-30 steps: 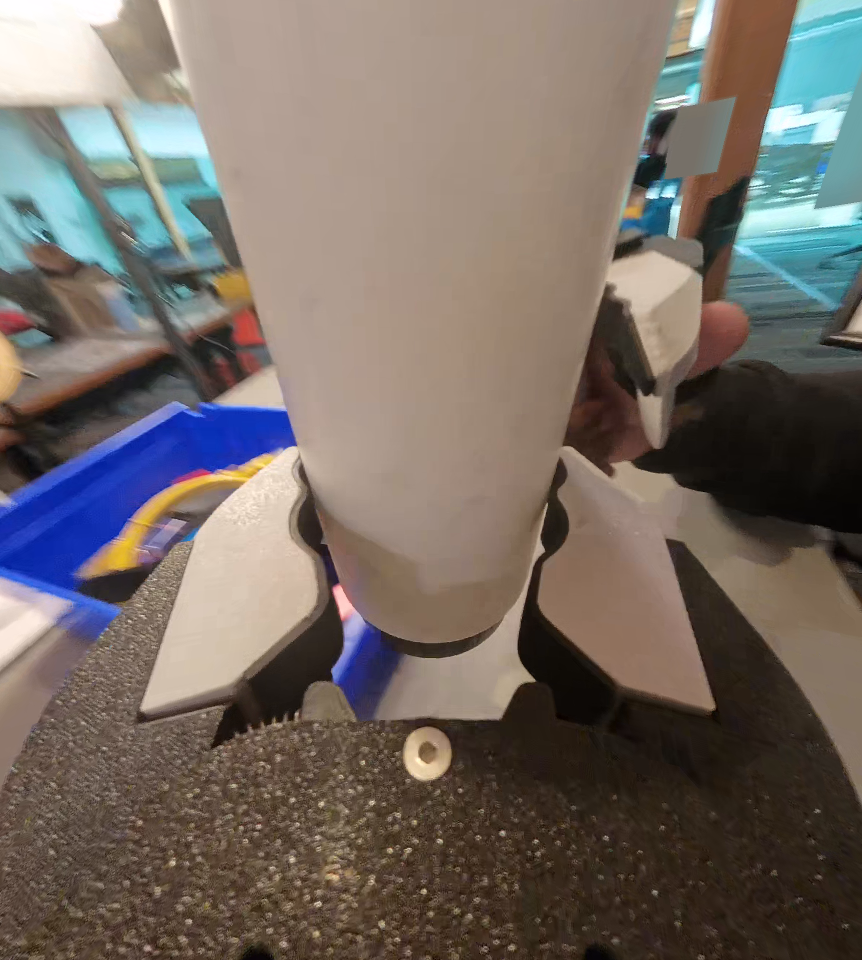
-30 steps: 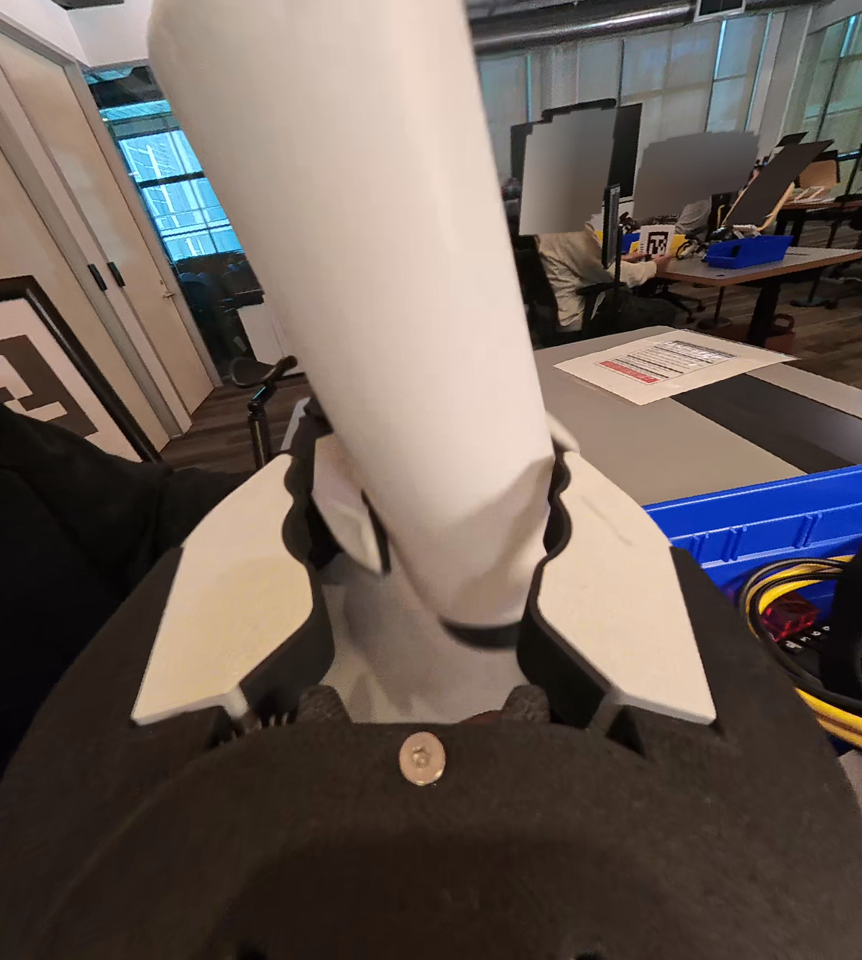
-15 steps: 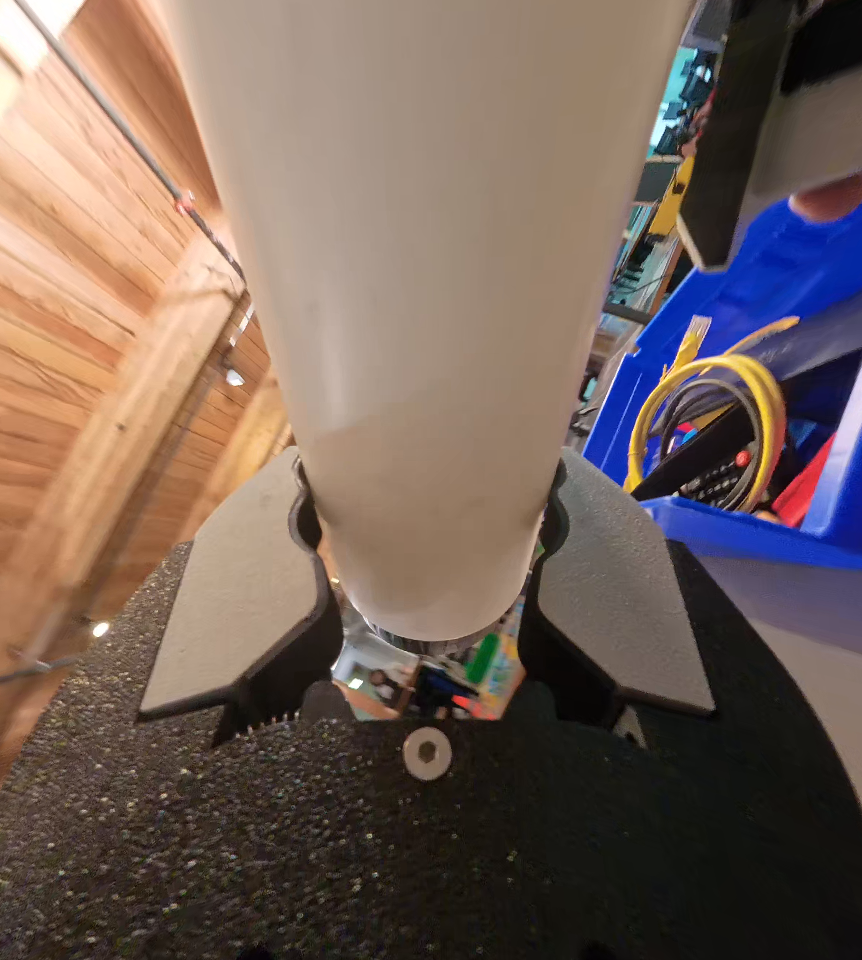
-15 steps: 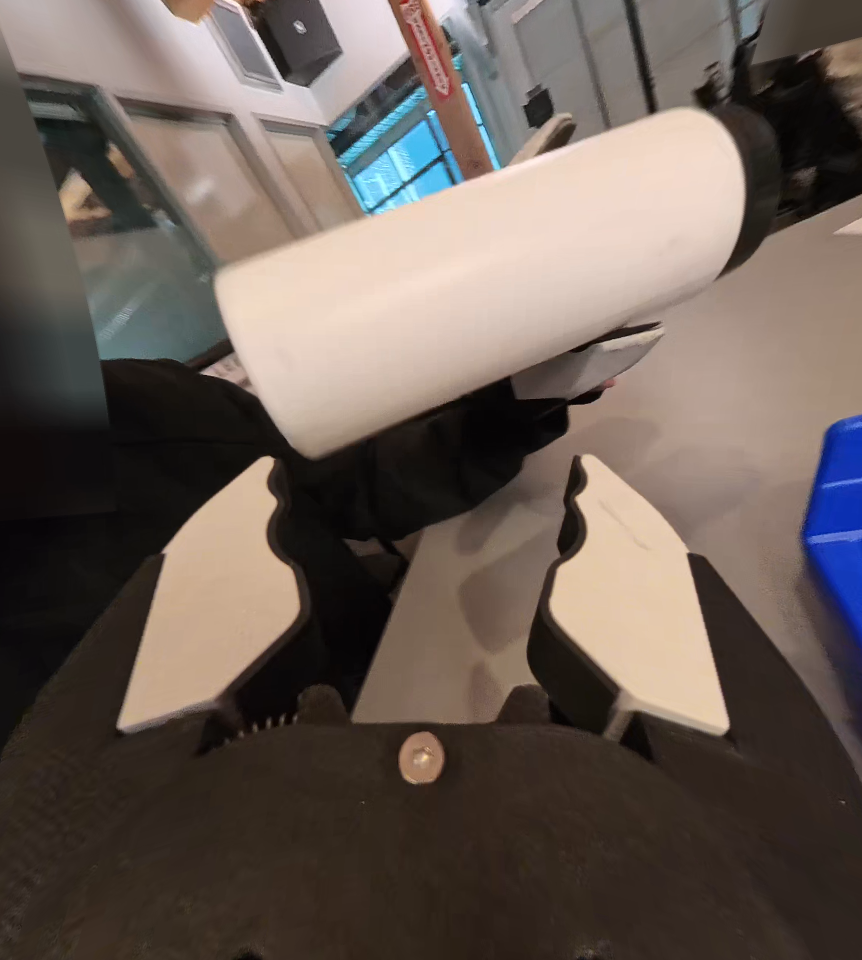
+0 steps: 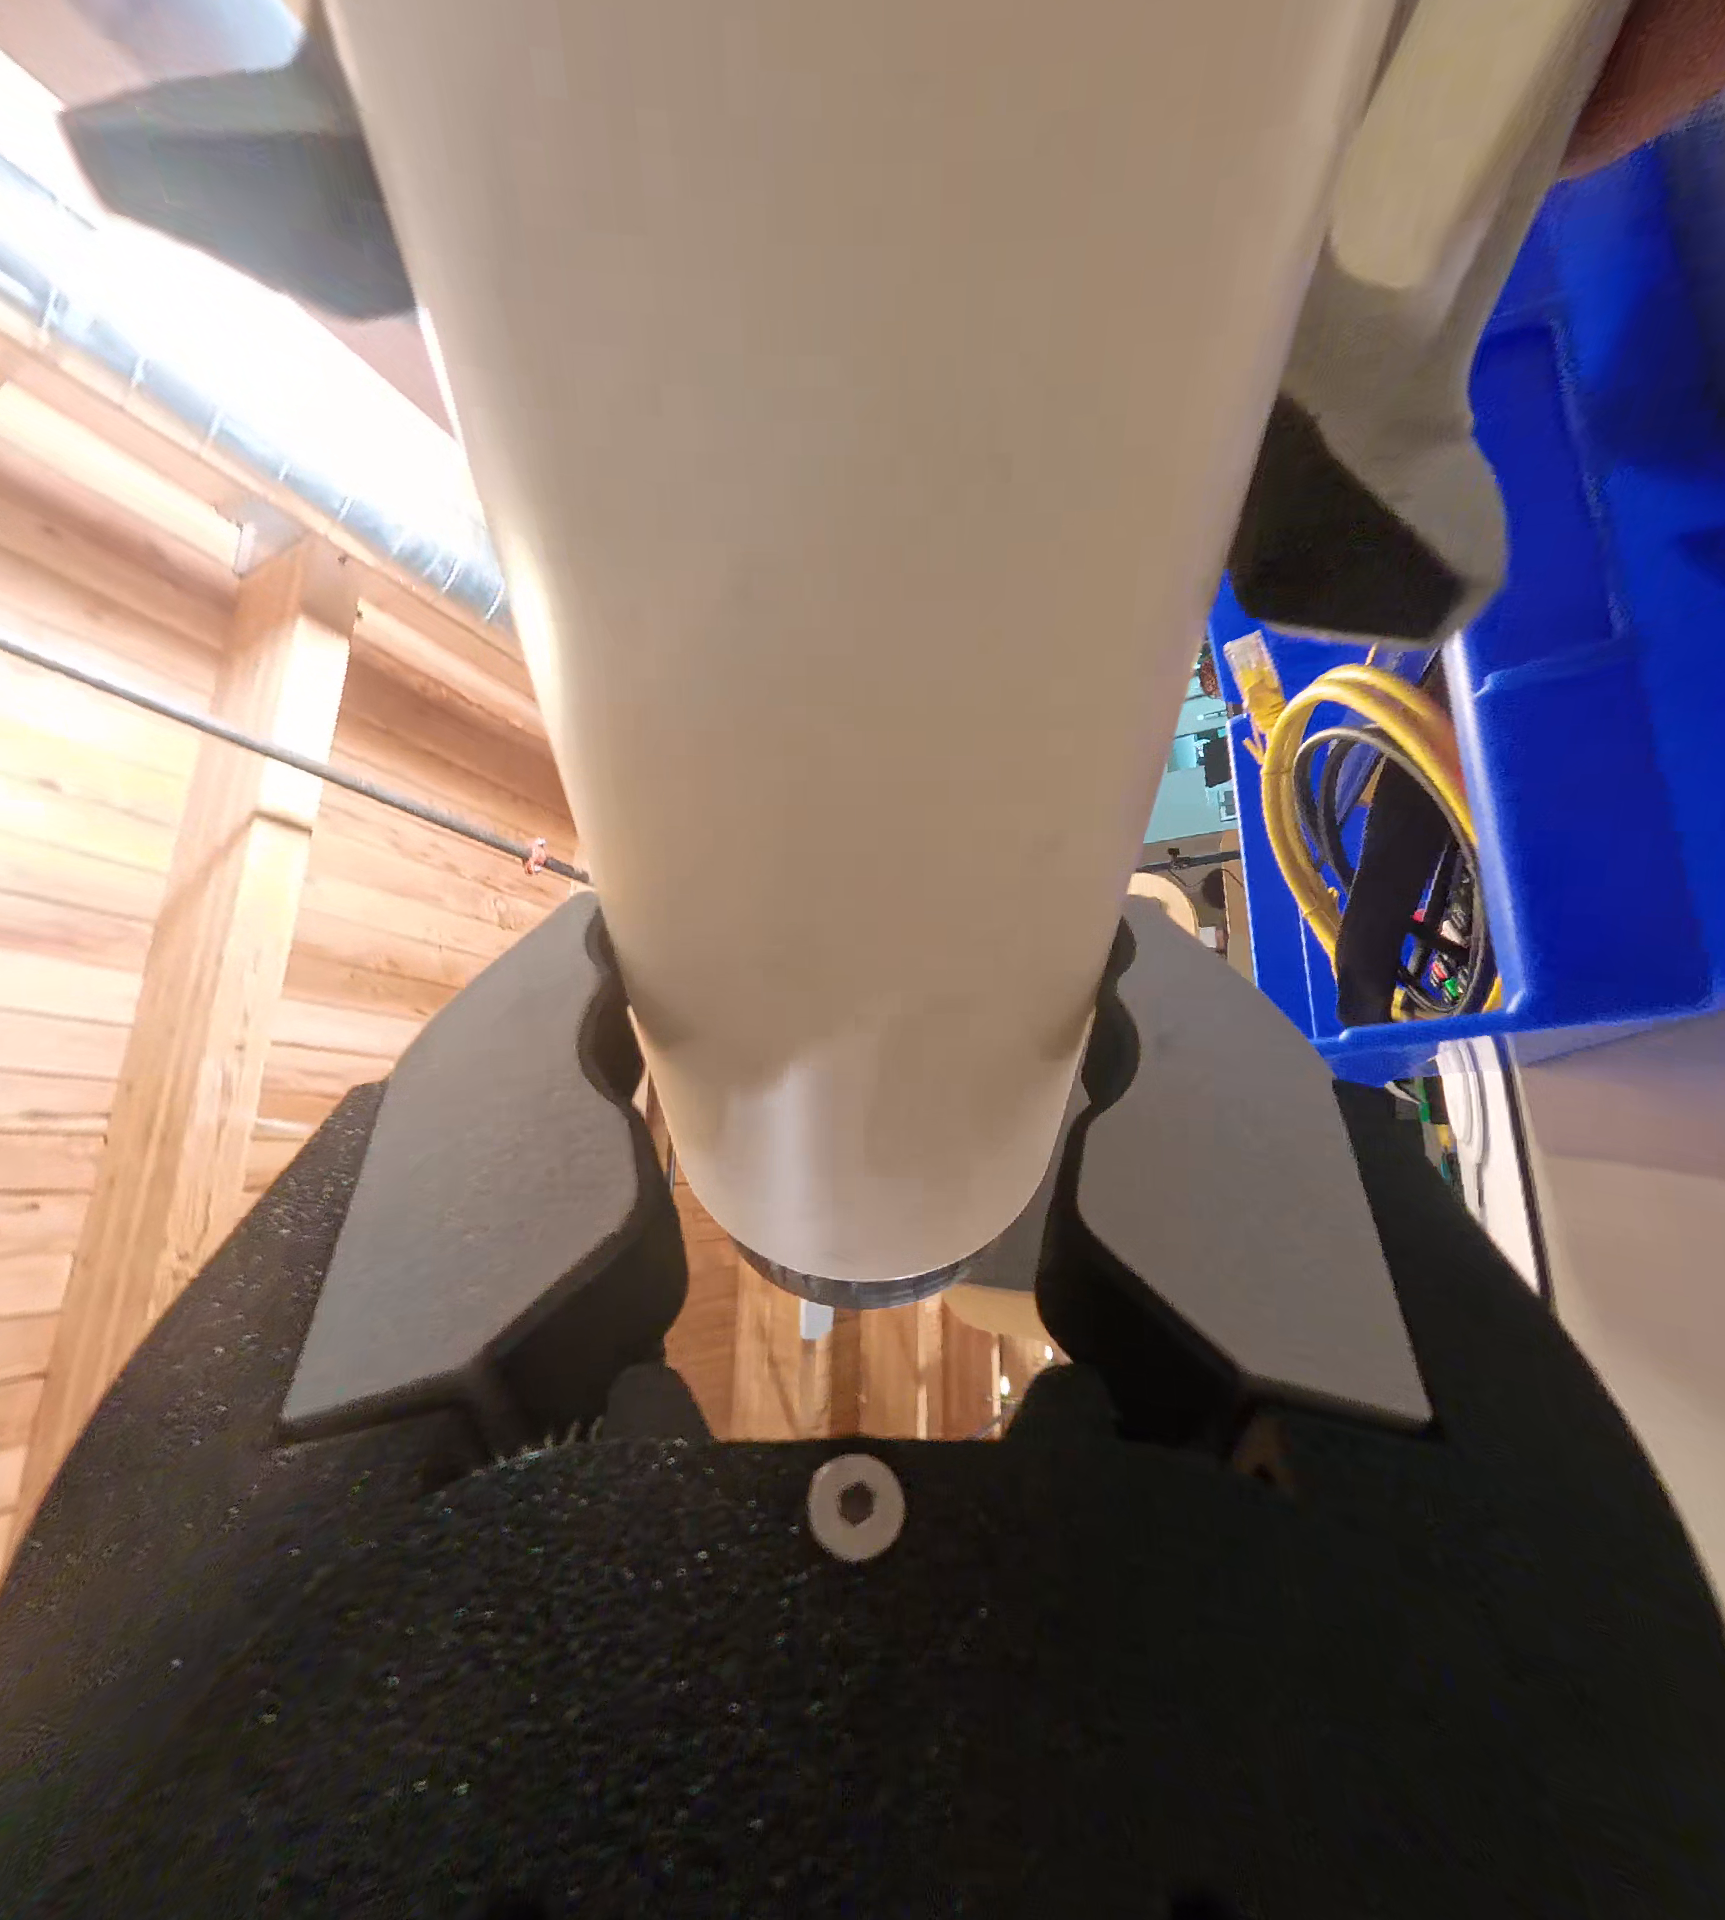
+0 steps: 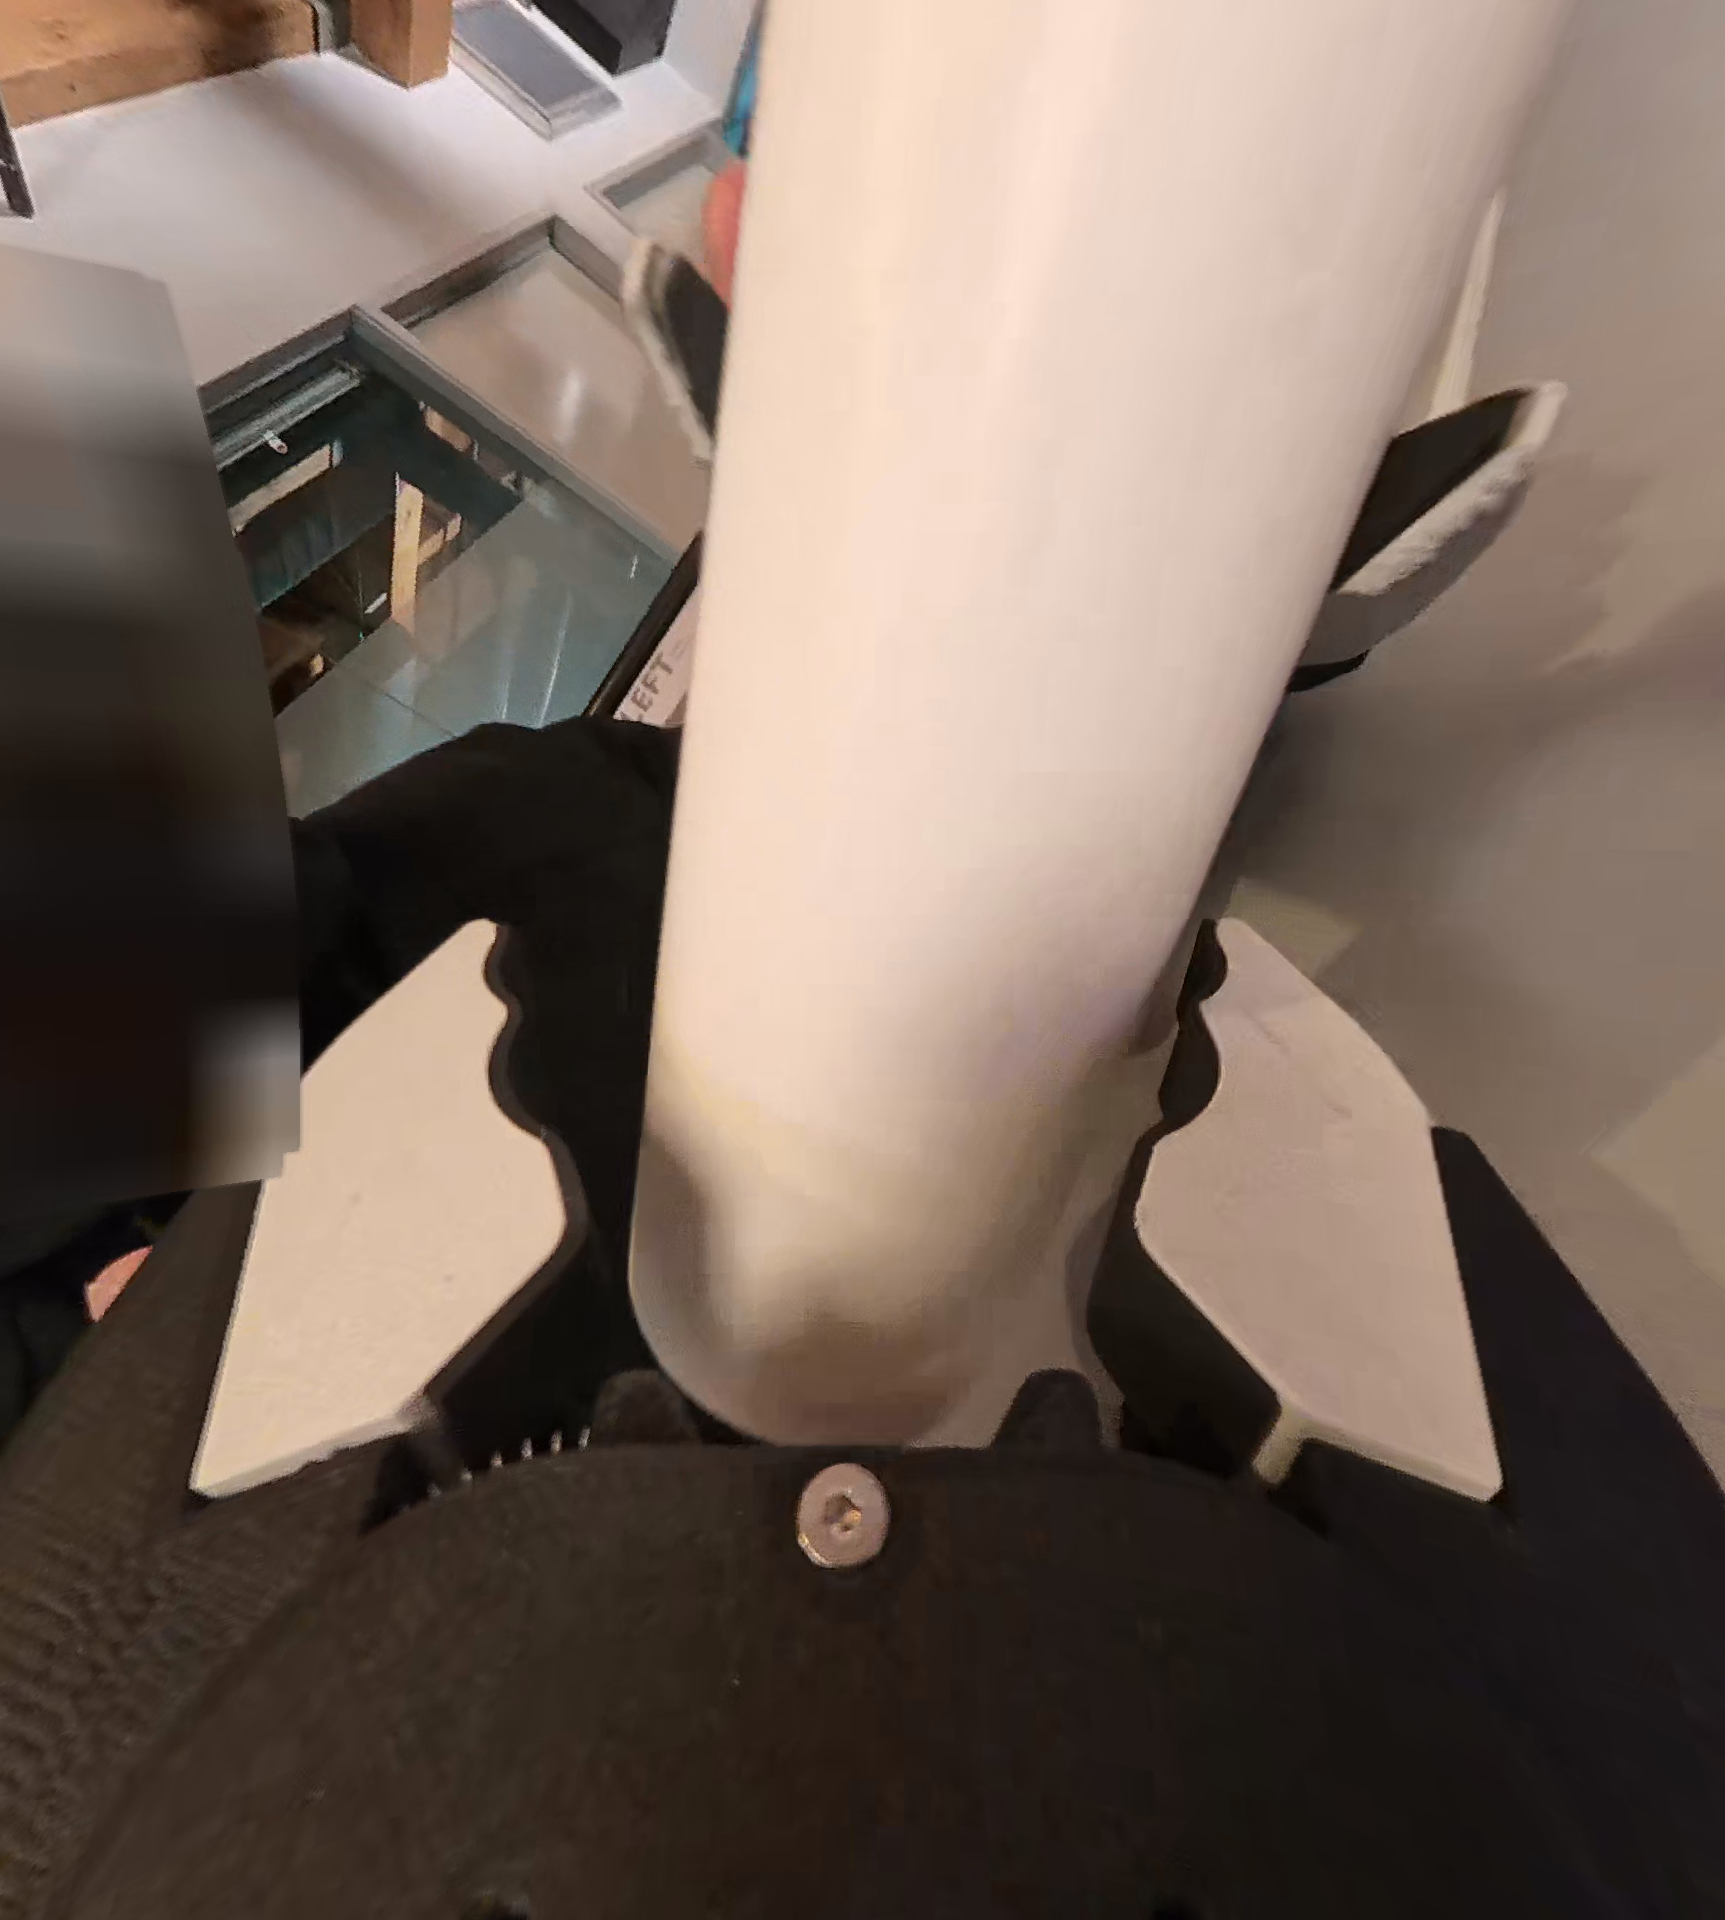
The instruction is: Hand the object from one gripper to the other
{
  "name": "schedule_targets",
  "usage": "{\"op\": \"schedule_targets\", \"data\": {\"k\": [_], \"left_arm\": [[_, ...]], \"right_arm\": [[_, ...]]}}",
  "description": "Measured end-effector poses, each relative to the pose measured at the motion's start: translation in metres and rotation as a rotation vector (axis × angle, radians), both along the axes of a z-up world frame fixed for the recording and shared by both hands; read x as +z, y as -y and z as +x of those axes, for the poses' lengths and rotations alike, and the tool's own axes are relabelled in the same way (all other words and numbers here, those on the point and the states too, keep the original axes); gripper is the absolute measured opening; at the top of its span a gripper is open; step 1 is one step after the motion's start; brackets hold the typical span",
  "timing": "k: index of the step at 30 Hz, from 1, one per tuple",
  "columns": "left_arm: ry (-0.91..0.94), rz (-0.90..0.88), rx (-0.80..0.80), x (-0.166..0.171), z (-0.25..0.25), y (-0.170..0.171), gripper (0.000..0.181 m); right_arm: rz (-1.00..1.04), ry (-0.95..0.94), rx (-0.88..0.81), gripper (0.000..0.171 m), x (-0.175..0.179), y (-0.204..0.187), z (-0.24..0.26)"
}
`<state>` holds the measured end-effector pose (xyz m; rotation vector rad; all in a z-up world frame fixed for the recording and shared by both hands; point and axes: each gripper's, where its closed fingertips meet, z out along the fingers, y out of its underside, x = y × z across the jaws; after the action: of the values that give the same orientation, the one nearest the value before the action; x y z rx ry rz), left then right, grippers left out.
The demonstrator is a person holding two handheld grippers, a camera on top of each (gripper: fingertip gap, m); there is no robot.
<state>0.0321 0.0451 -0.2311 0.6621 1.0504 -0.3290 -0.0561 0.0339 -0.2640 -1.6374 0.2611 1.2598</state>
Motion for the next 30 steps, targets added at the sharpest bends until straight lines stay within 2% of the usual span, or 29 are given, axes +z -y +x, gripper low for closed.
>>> {"op": "schedule_targets", "data": {"k": [2, 3, 4, 6, 8, 11, 13, 15, 19, 23, 26, 30], "left_arm": [[-0.005, 0.028, 0.003, -0.007, 0.0, 0.008, 0.087], [-0.01, 0.022, 0.005, -0.008, 0.0, 0.01, 0.087], [-0.021, 0.023, 0.015, -0.01, 0.002, 0.011, 0.087], [-0.05, 0.009, 0.011, -0.013, 0.005, 0.01, 0.087], [-0.108, -0.065, 0.006, -0.009, 0.009, 0.006, 0.089], [-0.248, -0.267, -0.014, 0.006, 0.016, -0.01, 0.099], [-0.407, -0.436, -0.058, 0.014, 0.022, -0.023, 0.11], [-0.652, -0.632, -0.105, 0.014, 0.03, -0.036, 0.096], [-0.982, -0.905, -0.317, 0.026, 0.031, -0.05, 0.092], [-1.587, -1.202, -0.666, 0.028, 0.026, -0.041, 0.102], [-1.882, -1.285, -0.877, 0.027, 0.018, -0.024, 0.11], [-2.021, -1.246, -0.923, 0.019, 0.007, 0.009, 0.115]], "right_arm": [[-0.051, 0.028, 0.026, 0.115, -0.012, -0.004, -0.008], [-0.073, 0.051, 0.028, 0.104, -0.019, -0.006, -0.009], [-0.081, 0.053, 0.029, 0.1, -0.022, -0.007, -0.009], [-0.096, 0.046, 0.035, 0.099, -0.024, -0.006, -0.007], [-0.088, 0.064, -0.001, 0.098, -0.023, -0.007, -0.001], [-0.053, 0.147, -0.072, 0.097, -0.017, -0.006, 0.01], [-0.033, 0.227, -0.133, 0.096, -0.013, -0.005, 0.019], [-0.011, 0.344, -0.193, 0.096, -0.011, -0.004, 0.027], [-0.022, 0.488, -0.318, 0.096, -0.009, -0.001, 0.046], [0.032, 0.642, -0.454, 0.096, 0.002, 0.002, 0.062], [0.049, 0.764, -0.525, 0.096, 0.005, 0.003, 0.069], [-0.008, 0.862, -0.527, 0.096, -0.006, -0.001, 0.069]]}}
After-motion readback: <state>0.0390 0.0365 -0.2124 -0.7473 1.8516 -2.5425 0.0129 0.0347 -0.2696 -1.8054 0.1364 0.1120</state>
